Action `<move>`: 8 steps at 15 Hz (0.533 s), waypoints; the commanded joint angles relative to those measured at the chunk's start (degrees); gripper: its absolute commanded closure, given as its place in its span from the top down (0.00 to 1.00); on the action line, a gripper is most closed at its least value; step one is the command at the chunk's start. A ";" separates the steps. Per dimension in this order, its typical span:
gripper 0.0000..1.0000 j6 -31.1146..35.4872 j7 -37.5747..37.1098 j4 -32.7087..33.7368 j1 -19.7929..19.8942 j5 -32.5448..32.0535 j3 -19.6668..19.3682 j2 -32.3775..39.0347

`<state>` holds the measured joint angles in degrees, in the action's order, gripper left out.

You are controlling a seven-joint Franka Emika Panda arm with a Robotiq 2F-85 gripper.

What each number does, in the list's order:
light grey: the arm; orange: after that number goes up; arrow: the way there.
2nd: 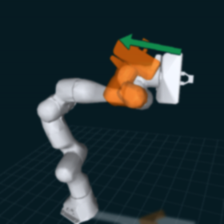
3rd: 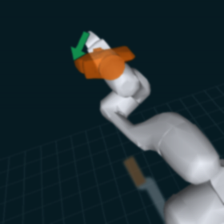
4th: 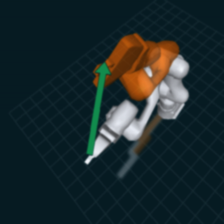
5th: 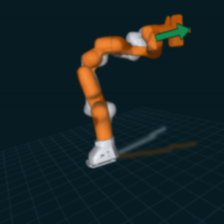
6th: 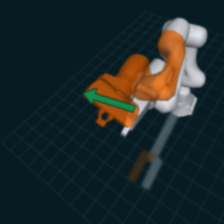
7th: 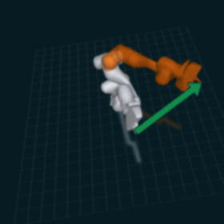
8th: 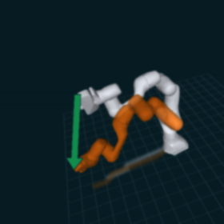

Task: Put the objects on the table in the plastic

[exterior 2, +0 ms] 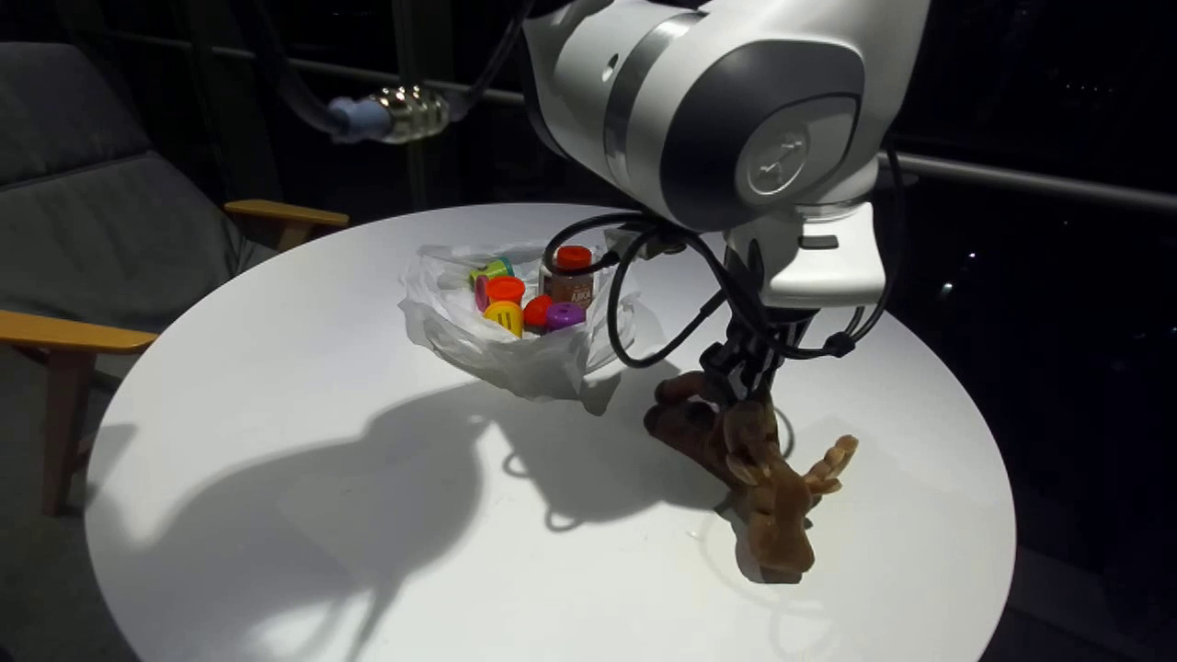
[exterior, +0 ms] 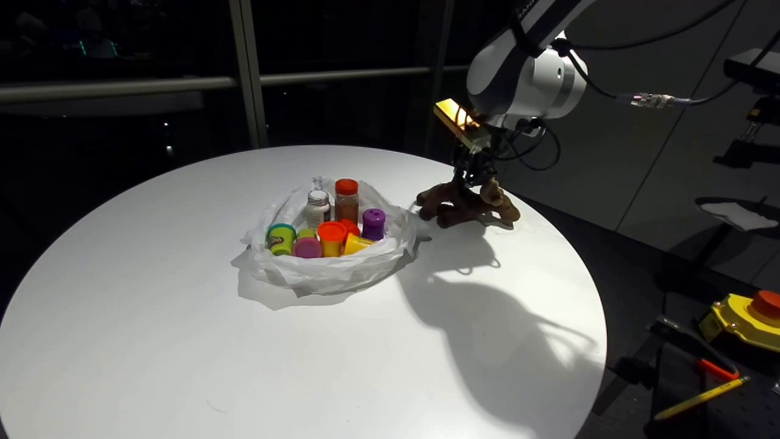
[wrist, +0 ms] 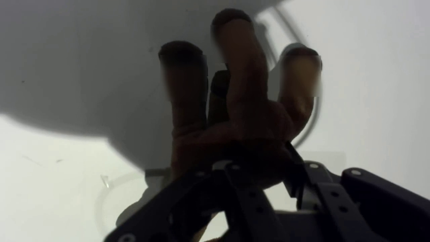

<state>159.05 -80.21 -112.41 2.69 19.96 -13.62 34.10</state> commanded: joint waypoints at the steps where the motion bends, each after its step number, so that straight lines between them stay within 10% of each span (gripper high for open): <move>1: 0.05 2.15 -0.57 -3.06 -0.85 -1.46 -0.71 -5.90; 8: 0.06 11.35 3.23 -11.02 -6.03 -6.80 0.21 -22.67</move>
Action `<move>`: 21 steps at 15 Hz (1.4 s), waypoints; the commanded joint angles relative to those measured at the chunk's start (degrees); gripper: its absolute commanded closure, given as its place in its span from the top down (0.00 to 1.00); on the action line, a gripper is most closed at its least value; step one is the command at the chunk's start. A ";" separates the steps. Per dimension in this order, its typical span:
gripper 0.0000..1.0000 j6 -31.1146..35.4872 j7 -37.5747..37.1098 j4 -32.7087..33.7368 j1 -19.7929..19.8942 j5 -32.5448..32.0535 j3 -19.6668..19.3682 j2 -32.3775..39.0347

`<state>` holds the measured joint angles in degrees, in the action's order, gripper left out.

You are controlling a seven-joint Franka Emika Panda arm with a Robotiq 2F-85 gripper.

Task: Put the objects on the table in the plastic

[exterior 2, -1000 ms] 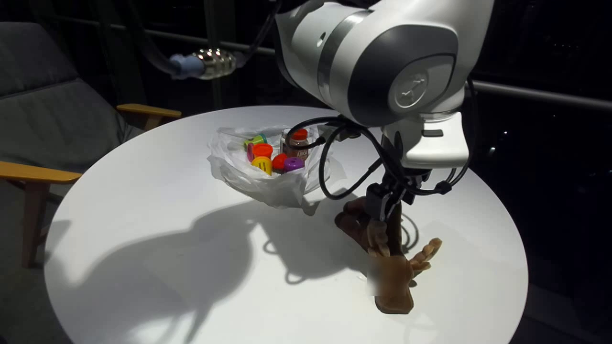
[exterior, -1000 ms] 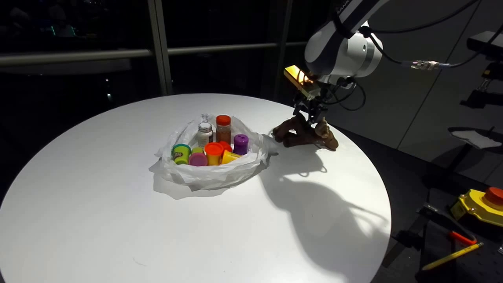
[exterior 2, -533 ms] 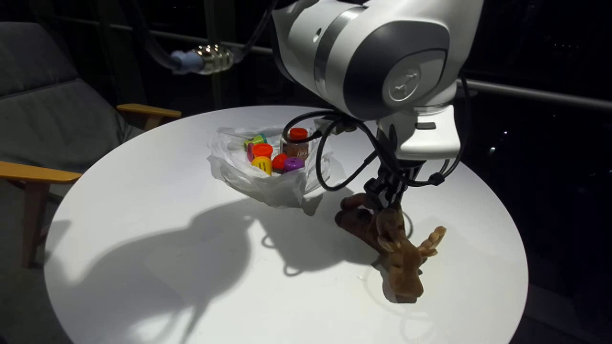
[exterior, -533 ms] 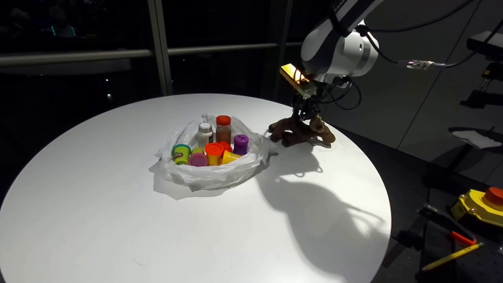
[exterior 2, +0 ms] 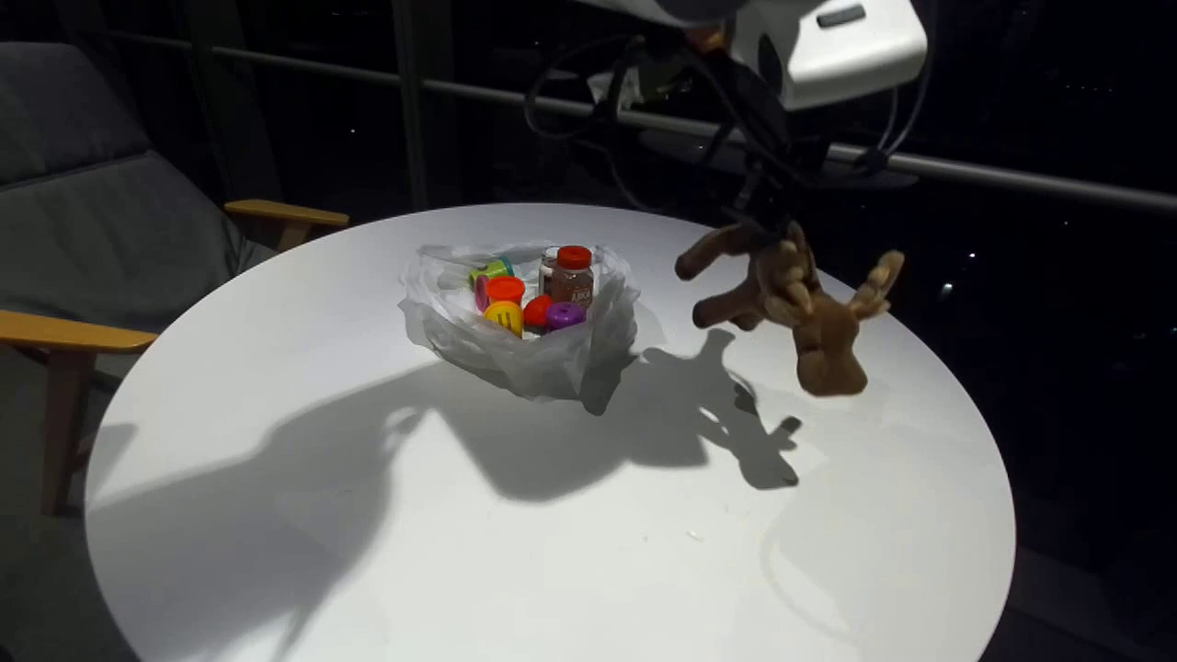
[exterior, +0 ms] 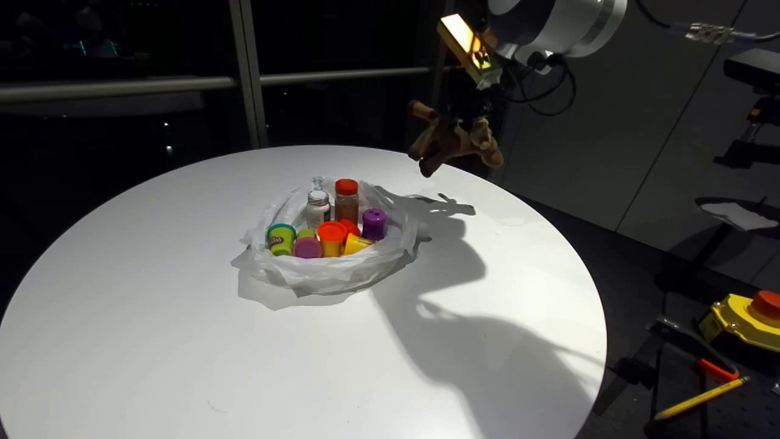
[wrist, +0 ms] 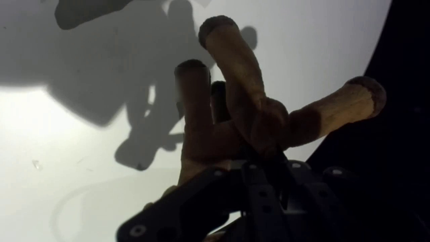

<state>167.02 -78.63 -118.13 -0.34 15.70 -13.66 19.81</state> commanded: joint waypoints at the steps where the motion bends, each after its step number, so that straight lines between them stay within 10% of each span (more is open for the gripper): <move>1: 0.06 3.72 2.40 -6.13 -3.56 -2.85 1.24 -10.83; 10: 0.06 -7.56 10.42 -2.74 -8.73 9.68 19.02 -14.74; 21: 0.06 -9.89 11.79 -2.16 -9.46 -2.83 16.95 -4.03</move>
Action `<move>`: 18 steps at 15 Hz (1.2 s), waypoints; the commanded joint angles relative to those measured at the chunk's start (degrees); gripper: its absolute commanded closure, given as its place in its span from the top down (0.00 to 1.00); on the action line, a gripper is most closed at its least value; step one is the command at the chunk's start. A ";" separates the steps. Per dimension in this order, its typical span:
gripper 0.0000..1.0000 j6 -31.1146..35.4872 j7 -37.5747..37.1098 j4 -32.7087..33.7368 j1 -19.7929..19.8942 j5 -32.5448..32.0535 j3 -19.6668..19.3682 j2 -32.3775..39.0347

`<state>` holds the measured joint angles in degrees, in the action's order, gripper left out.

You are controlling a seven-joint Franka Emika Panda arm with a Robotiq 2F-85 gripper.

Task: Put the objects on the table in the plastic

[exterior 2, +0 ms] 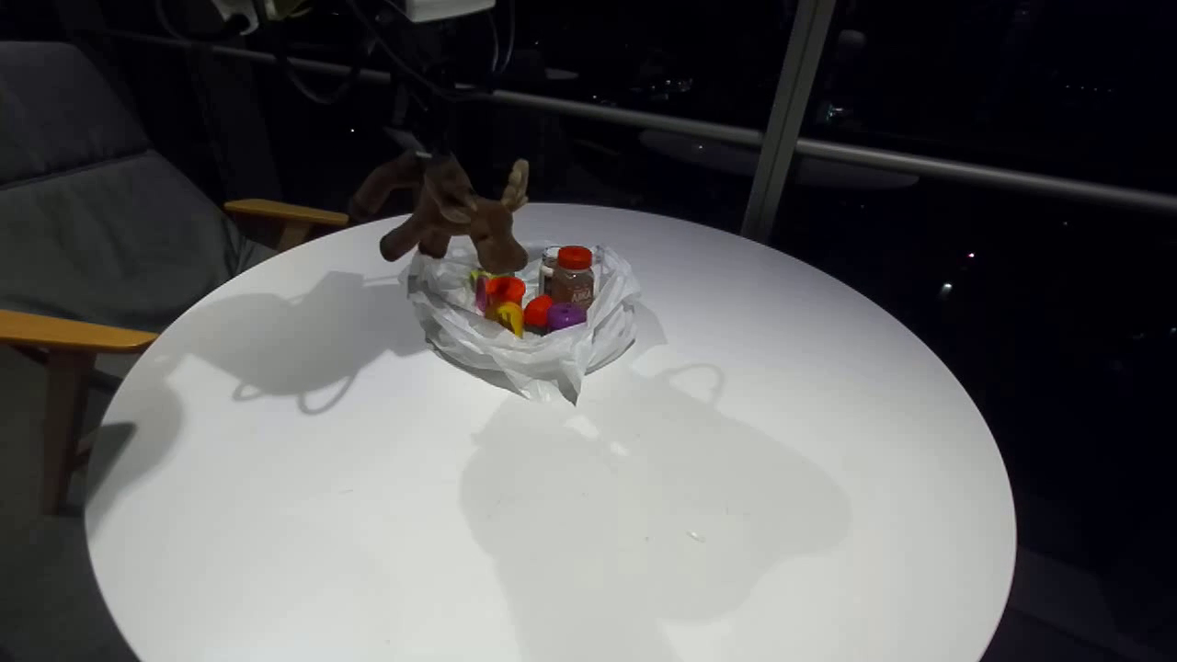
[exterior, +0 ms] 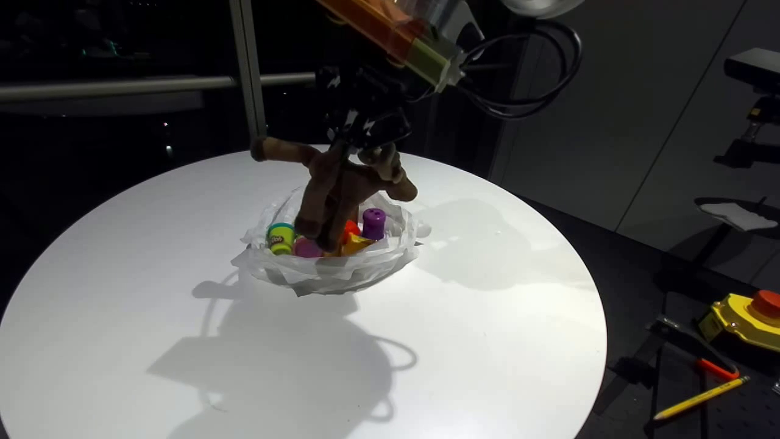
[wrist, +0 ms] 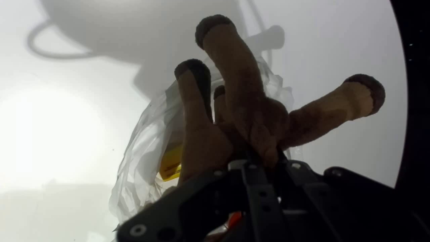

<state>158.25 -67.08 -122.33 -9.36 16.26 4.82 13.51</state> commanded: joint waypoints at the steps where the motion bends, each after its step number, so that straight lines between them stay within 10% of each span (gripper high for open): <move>1: 0.06 -1.16 -0.66 1.86 -0.90 -5.67 -2.69 2.87; 14: 0.07 -5.44 5.55 11.50 -0.38 -7.70 -4.56 13.07; 15: 0.36 -6.74 6.78 12.88 -0.24 -7.30 -4.14 14.17; 18: 0.50 -8.90 8.94 15.28 -0.76 -7.76 -4.40 15.96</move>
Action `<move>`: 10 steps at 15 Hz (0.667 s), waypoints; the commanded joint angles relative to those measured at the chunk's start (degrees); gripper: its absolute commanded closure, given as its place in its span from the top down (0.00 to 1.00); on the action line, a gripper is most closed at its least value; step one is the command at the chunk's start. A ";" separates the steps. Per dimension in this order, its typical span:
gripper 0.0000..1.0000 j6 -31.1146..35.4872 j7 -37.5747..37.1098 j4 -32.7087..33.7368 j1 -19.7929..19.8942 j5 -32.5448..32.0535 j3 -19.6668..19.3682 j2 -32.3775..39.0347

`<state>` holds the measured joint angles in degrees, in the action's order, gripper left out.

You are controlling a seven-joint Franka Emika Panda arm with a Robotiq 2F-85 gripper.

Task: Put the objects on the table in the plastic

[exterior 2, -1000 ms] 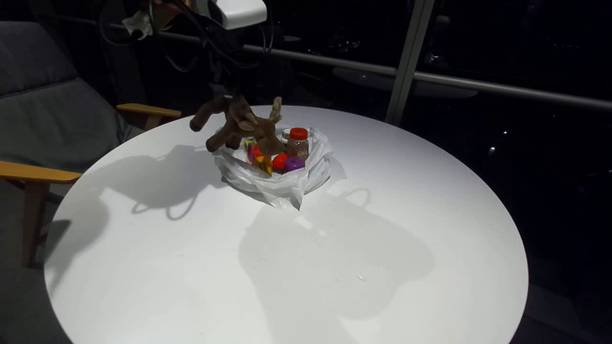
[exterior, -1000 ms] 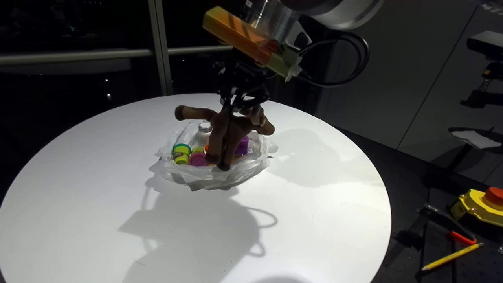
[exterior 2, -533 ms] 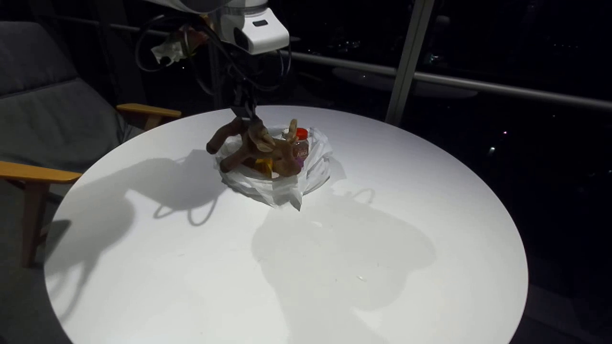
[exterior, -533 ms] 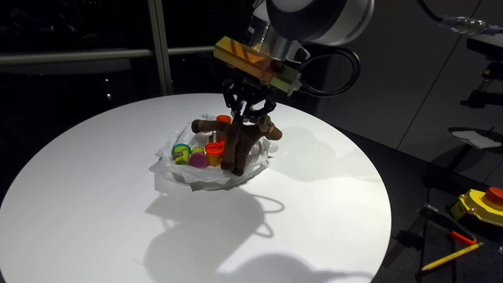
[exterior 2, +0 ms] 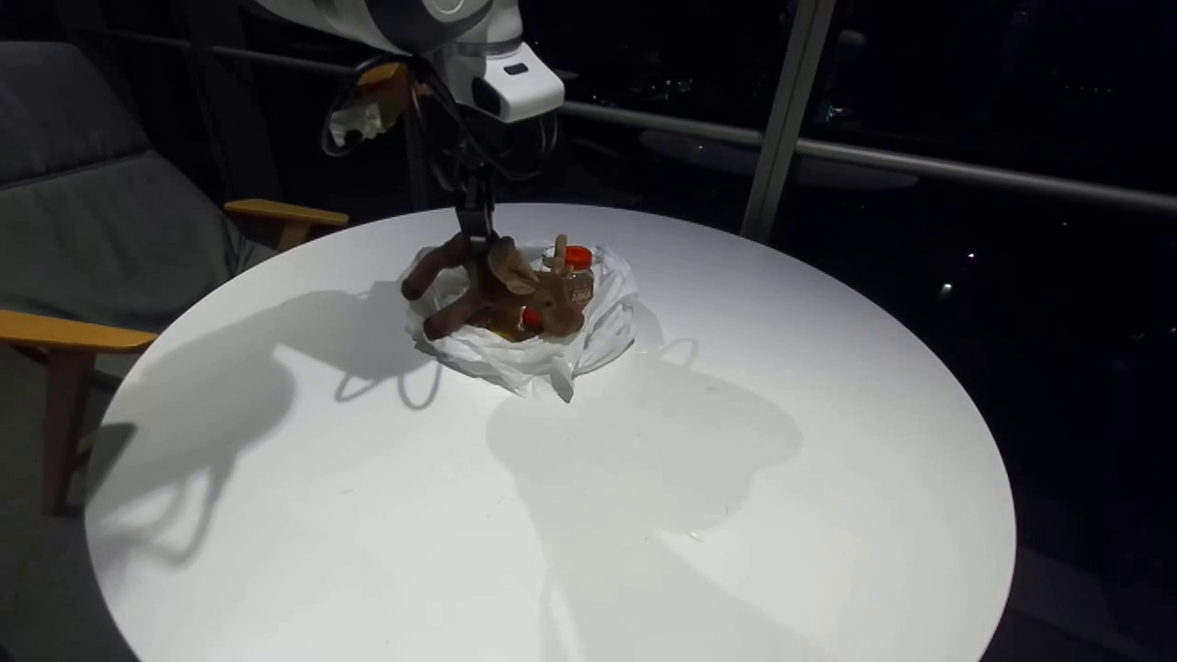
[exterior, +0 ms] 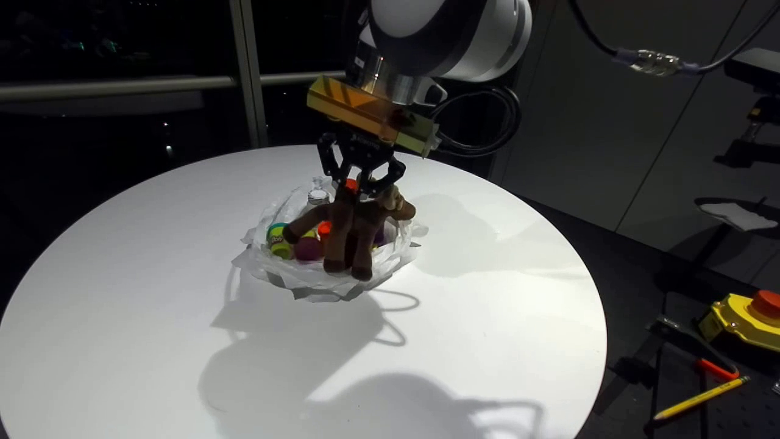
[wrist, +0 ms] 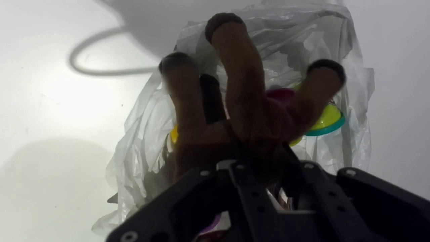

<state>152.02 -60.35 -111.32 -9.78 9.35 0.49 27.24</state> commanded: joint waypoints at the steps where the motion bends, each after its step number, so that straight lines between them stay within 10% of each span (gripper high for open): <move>1: 0.57 -1.89 2.76 4.60 -0.48 -0.88 -0.35 1.87; 7: 0.99 3.61 4.13 8.23 -0.26 0.95 0.23 0.83; 10: 1.00 4.23 4.86 9.70 0.01 1.95 1.22 2.14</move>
<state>154.81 -57.28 -103.51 -9.96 9.53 0.71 28.21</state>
